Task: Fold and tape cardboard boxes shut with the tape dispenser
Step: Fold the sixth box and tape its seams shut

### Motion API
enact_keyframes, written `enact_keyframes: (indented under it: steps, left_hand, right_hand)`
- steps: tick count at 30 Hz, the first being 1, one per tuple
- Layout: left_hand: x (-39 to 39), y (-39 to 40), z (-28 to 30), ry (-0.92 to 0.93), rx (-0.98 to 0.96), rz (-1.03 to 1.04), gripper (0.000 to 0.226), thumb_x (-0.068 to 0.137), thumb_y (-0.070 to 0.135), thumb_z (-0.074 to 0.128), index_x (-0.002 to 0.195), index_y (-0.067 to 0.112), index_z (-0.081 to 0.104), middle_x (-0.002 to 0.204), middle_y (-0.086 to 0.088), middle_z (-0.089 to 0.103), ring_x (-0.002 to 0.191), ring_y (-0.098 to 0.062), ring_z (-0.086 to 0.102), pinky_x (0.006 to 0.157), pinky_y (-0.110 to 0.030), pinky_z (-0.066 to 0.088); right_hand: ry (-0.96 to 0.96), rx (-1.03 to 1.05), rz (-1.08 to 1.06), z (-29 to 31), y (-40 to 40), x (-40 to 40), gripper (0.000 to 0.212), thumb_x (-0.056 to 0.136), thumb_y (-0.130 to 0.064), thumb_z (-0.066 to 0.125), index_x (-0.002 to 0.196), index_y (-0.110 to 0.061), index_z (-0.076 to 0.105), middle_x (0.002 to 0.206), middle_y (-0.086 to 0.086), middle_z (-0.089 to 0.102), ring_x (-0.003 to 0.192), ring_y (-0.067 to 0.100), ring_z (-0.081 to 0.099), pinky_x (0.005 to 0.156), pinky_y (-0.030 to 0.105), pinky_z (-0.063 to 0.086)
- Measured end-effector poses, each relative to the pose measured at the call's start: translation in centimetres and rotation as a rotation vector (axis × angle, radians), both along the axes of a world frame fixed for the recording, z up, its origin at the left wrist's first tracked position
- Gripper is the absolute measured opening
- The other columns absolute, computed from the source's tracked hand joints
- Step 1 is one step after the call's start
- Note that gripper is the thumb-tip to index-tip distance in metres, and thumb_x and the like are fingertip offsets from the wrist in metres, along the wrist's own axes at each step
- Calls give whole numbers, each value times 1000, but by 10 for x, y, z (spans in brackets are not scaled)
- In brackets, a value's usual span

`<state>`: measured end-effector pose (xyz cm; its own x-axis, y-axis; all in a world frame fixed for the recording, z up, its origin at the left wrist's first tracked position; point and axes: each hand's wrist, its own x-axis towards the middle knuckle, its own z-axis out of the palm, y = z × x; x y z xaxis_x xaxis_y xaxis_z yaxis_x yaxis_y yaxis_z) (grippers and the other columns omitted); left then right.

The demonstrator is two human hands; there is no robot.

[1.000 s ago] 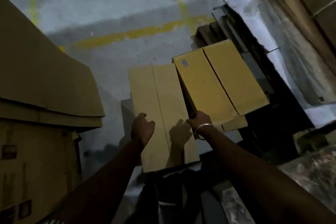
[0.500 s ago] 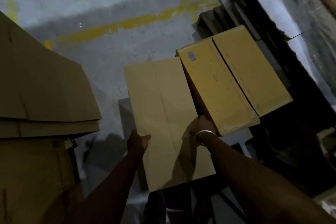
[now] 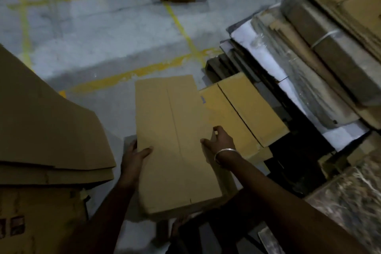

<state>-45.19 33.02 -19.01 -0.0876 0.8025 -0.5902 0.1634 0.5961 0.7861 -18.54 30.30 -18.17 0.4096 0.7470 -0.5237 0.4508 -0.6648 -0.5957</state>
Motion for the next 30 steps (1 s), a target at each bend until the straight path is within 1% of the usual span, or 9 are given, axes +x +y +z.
enact_keyframes:
  steps: [2, 5, 7, 14, 17, 20, 23, 27, 30]
  left_hand:
    - [3, 12, 38, -32, 30, -13, 47, 84, 17, 76, 129, 19, 61, 114, -3, 68, 97, -26, 66, 77, -37, 55]
    - [4, 28, 78, -10, 41, -40, 73, 56, 40, 83, 126, 25, 66, 115, 1, 71, 98, -29, 68, 90, -52, 56]
    - [6, 39, 103, -22, 66, -65, 74, 48, 43, 81, 120, 27, 69, 109, 2, 73, 94, -29, 70, 91, -55, 55]
    - [40, 40, 195, -88, 195, -202, 48, 62, 28, 83, 109, 22, 72, 102, -3, 75, 88, -31, 72, 87, -53, 58]
    - [70, 31, 216, -124, 248, -281, 71, 50, 39, 82, 117, 21, 71, 105, -1, 75, 89, -31, 72, 87, -54, 58]
    - [108, 15, 229, -201, 302, -352, 83, 42, 46, 81, 120, 22, 68, 108, 0, 74, 92, -29, 72, 87, -54, 58]
    - [149, -14, 246, -254, 324, -403, 77, 43, 39, 84, 116, 21, 67, 108, 0, 74, 92, -27, 72, 88, -51, 58]
    - [209, -71, 264, -341, 351, -512, 59, 54, 26, 85, 109, 17, 67, 111, -7, 73, 97, -33, 70, 89, -50, 57]
    - [258, -116, 261, -395, 355, -588, 75, 43, 24, 86, 113, 7, 68, 108, -15, 73, 97, -36, 70, 91, -51, 57]
  right_hand:
    - [-17, 34, -20, 37, -3, 3, 72, 85, -42, 76, 144, -13, 47, 140, 13, 58, 126, 34, 56, 102, 44, 50]
    - [-58, 61, -49, 87, -9, 7, 74, 84, -43, 77, 145, -12, 47, 141, 14, 57, 126, 34, 55, 101, 44, 50]
    - [-73, 73, -80, 120, -14, 9, 74, 85, -44, 76, 145, -12, 47, 142, 15, 56, 127, 35, 54, 101, 44, 50]
    - [-138, 203, -250, 206, -56, 24, 59, 83, -44, 77, 130, -13, 57, 125, 13, 64, 111, 33, 62, 93, 40, 53]
    - [-175, 288, -334, 232, -84, 42, 34, 83, -37, 78, 105, -18, 59, 103, 2, 66, 94, 24, 63, 79, 28, 48]
    - [-228, 353, -429, 256, -122, 62, 35, 85, -35, 76, 110, -19, 59, 105, 4, 63, 94, 27, 60, 75, 29, 45]
    - [-306, 338, -513, 273, -167, 89, 45, 84, -44, 74, 116, -15, 61, 109, 13, 66, 102, 35, 62, 80, 38, 53]
    - [-355, 339, -602, 287, -242, 129, 42, 85, -41, 75, 114, -12, 68, 113, 12, 71, 103, 34, 65, 80, 35, 50]
    - [-343, 343, -700, 289, -311, 153, 38, 85, -42, 74, 109, -14, 70, 106, 10, 72, 99, 34, 66, 77, 34, 49]
